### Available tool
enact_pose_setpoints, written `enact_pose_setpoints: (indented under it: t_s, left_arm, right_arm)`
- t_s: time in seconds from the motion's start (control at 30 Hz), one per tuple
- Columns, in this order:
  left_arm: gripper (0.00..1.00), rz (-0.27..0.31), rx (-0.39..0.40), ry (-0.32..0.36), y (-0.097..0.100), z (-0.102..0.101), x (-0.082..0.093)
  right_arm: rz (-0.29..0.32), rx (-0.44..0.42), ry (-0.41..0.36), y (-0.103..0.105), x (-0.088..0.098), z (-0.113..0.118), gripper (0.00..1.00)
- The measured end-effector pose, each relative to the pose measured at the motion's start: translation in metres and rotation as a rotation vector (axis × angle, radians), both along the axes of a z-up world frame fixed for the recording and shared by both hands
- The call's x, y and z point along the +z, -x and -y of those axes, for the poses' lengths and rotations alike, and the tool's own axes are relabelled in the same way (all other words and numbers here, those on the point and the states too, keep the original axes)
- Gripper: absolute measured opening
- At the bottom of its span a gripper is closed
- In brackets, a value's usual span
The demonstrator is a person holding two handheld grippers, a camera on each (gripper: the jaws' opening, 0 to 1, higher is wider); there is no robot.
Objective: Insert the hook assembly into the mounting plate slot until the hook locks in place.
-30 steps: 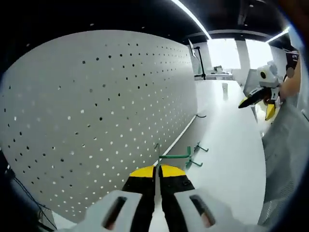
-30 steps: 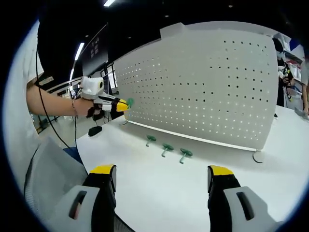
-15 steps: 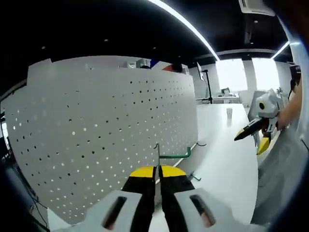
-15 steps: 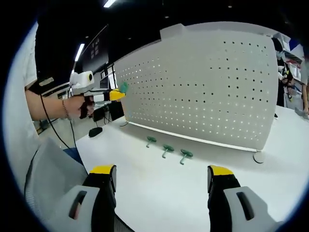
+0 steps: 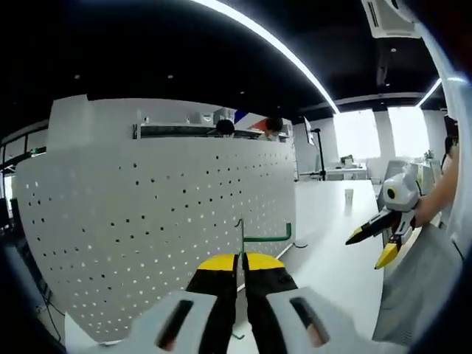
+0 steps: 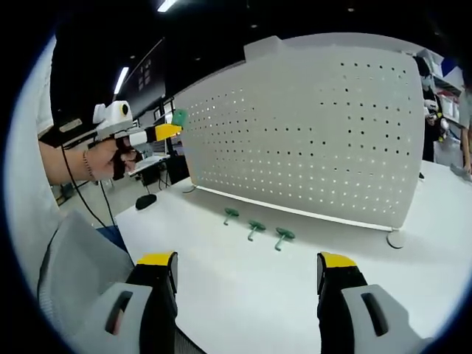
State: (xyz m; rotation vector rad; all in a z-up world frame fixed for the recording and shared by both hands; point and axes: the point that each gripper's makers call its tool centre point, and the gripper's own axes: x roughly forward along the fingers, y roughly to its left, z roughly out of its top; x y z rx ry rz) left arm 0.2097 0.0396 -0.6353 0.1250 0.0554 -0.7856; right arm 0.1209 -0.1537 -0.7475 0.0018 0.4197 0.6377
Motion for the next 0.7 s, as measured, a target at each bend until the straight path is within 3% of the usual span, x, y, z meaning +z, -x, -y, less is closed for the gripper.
enact_pose_setpoints:
  t_s: [0.23,0.5,0.7]
  left_arm:
    - [0.02,-0.01,0.0,0.001,0.001,0.001,-0.004]
    - [0.02,-0.012,0.007,0.001,0.0,0.002,-0.006]
    - [0.02,-0.009,0.008,0.008,0.0,0.003,-0.005]
  right_arm:
    - [0.038,-0.001,-0.025,-0.001,0.012,-0.001,0.74]
    - [0.249,0.05,-0.162,-0.001,0.067,-0.015,0.72]
    - [0.271,0.069,-0.187,0.0,0.078,-0.021,0.72]
